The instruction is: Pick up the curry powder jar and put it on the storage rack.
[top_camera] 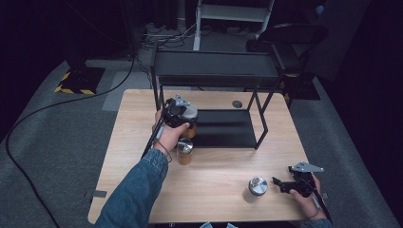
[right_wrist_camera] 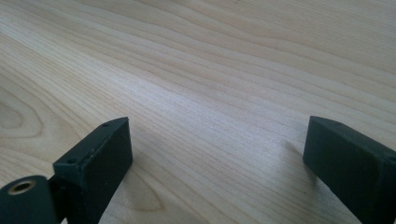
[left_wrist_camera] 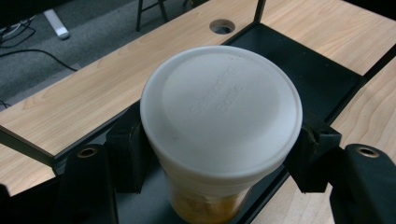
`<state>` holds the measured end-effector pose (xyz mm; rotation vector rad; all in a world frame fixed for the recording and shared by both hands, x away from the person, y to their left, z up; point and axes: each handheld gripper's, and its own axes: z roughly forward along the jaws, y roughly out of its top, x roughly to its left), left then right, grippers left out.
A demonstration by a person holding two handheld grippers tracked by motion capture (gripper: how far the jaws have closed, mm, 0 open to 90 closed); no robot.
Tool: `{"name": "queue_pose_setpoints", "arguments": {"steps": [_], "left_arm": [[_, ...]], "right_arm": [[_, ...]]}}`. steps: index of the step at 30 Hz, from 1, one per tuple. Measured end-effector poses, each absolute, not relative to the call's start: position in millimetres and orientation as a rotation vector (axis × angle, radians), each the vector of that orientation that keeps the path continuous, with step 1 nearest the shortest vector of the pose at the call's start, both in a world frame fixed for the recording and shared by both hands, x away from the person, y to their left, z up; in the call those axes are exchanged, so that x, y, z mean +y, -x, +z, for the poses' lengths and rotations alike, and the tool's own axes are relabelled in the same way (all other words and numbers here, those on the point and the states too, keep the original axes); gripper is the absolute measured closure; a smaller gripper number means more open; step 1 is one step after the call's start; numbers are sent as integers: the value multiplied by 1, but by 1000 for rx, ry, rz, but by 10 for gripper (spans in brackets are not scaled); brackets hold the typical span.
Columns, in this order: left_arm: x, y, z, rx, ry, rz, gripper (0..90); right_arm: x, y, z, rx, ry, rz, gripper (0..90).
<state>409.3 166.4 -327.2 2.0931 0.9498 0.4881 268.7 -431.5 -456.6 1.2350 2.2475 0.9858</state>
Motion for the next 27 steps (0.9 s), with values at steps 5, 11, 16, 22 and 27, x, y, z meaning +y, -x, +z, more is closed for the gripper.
{"name": "queue_pose_setpoints", "arguments": {"steps": [5, 11, 16, 22, 27], "left_arm": [[163, -415, -327, 958, -2133, 478, 336], [161, -420, -328, 973, -2159, 464, 336], [160, -423, -330, 983, -2160, 461, 336], [159, -426, -333, 993, -2175, 460, 336], [158, -427, -334, 999, -2173, 457, 335]], "right_arm": [[-432, -269, -457, 2248, -1235, 986, 80], [-431, -269, -457, 2247, -1235, 986, 80], [-432, -269, -457, 2247, -1235, 986, 80], [-432, -269, -457, 2247, -1236, 986, 80], [-432, -269, -457, 2247, -1235, 986, 80]]}}
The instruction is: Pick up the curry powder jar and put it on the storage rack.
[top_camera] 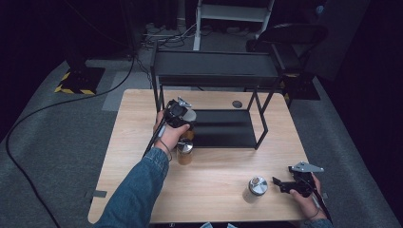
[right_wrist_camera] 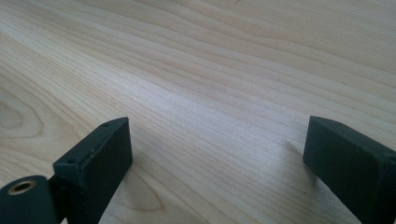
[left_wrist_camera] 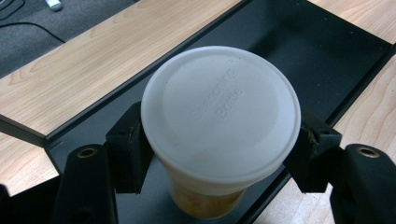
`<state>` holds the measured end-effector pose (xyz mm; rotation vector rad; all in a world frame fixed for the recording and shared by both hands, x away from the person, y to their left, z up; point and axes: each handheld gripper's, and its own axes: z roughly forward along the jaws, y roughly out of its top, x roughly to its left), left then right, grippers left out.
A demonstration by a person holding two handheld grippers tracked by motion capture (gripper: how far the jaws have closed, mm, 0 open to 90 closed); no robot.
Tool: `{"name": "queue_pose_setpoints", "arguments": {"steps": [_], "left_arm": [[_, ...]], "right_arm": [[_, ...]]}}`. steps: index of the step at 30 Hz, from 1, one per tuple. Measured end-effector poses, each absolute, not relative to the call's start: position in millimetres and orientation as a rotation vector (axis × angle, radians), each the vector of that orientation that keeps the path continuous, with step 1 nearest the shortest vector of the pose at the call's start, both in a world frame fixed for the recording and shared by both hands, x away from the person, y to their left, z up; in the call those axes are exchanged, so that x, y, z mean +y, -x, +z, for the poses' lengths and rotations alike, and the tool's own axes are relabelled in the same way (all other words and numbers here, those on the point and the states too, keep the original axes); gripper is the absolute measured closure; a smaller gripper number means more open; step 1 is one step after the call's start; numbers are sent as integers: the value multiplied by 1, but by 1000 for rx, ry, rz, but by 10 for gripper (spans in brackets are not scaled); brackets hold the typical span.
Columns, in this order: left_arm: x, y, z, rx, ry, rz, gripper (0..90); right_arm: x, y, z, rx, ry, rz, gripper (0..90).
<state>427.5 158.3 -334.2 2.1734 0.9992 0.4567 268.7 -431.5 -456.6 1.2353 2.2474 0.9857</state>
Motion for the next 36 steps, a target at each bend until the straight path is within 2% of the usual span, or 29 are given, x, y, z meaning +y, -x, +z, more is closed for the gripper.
{"name": "queue_pose_setpoints", "arguments": {"steps": [18, 22, 26, 30, 36], "left_arm": [[164, -431, -332, 1045, -2168, 423, 330], [161, -427, -331, 1045, -2173, 465, 225], [167, -420, -329, 1038, -2132, 468, 176], [175, -406, -325, 1018, -2107, 488, 138], [188, -386, -318, 999, -2062, 491, 137]], "right_arm": [[-431, -269, -457, 2247, -1235, 986, 80], [-432, -269, -457, 2248, -1235, 986, 80], [-432, -269, -457, 2248, -1235, 986, 80], [-432, -269, -457, 2250, -1233, 986, 80], [-432, -269, -457, 2254, -1228, 988, 80]]}}
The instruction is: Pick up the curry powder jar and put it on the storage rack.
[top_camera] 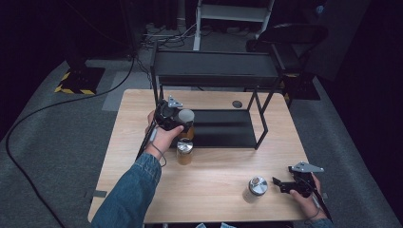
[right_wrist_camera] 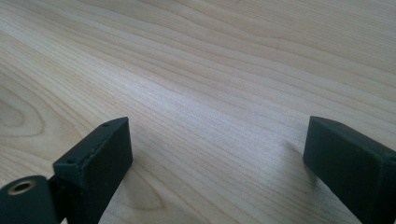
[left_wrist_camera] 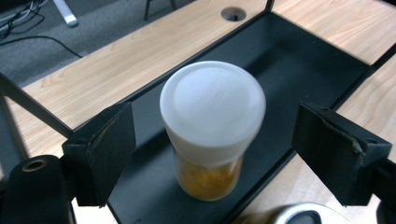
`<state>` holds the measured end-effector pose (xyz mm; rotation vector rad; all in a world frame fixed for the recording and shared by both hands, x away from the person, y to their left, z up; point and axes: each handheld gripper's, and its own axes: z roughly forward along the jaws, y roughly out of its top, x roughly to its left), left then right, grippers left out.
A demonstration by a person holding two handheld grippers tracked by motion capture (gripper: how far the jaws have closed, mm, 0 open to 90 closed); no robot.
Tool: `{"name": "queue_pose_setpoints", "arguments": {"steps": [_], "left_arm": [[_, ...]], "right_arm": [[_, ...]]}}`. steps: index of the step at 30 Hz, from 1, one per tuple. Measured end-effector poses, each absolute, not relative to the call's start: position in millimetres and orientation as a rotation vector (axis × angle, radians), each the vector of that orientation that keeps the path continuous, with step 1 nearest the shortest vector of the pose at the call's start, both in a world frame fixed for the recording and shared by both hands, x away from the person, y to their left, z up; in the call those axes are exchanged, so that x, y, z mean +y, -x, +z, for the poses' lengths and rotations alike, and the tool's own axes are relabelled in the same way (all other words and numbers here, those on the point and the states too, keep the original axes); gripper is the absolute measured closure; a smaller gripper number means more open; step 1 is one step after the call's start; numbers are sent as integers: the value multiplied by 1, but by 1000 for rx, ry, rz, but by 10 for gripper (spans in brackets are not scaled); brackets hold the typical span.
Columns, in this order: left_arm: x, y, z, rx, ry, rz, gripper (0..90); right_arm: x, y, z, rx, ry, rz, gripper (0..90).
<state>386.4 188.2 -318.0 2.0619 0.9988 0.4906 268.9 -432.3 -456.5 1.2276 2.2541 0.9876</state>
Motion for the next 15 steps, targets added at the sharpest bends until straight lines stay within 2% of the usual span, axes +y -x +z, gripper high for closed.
{"name": "queue_pose_setpoints", "arguments": {"steps": [15], "left_arm": [[216, -322, -311, 924, -1986, 516, 145]], "right_arm": [[-434, -269, -457, 2265, -1214, 992, 80]]}}
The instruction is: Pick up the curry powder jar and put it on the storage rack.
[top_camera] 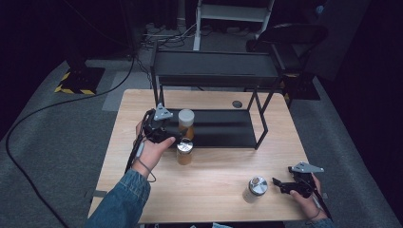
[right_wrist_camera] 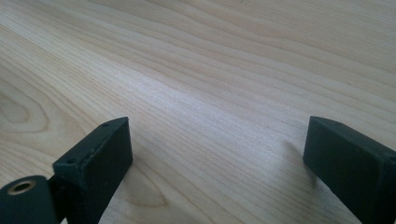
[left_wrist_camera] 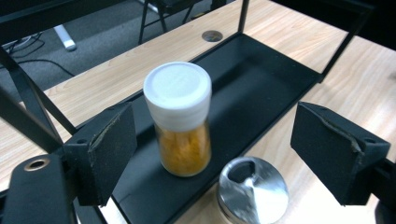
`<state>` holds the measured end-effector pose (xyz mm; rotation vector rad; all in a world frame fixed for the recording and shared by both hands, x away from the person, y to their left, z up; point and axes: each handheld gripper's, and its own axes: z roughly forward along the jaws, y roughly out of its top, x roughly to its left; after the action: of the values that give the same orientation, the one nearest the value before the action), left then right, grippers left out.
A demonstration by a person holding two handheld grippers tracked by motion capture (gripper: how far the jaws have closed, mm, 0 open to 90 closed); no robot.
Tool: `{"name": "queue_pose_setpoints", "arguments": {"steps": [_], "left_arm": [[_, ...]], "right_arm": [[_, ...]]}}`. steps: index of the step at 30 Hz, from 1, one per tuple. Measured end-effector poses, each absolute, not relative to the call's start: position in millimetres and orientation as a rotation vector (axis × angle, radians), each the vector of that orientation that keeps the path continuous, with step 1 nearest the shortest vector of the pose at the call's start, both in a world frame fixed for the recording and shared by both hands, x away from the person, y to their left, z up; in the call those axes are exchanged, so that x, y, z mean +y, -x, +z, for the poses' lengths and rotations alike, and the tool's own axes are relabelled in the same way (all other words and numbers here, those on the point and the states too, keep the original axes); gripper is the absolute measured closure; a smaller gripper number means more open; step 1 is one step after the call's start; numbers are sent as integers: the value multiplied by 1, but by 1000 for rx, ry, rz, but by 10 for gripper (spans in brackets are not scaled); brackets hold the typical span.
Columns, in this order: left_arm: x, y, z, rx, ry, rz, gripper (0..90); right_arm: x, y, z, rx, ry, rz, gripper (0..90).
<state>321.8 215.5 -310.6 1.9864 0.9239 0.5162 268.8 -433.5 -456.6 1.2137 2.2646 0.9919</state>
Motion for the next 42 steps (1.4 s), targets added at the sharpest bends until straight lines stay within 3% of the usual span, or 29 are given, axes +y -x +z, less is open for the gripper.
{"name": "queue_pose_setpoints", "arguments": {"steps": [18, 42], "left_arm": [[252, -257, -341, 945, -1899, 560, 152], [278, -220, -404, 956, -1880, 555, 152]], "right_arm": [[-435, -270, -457, 2276, -1200, 998, 80], [-435, -270, -456, 2277, -1201, 996, 80]]}}
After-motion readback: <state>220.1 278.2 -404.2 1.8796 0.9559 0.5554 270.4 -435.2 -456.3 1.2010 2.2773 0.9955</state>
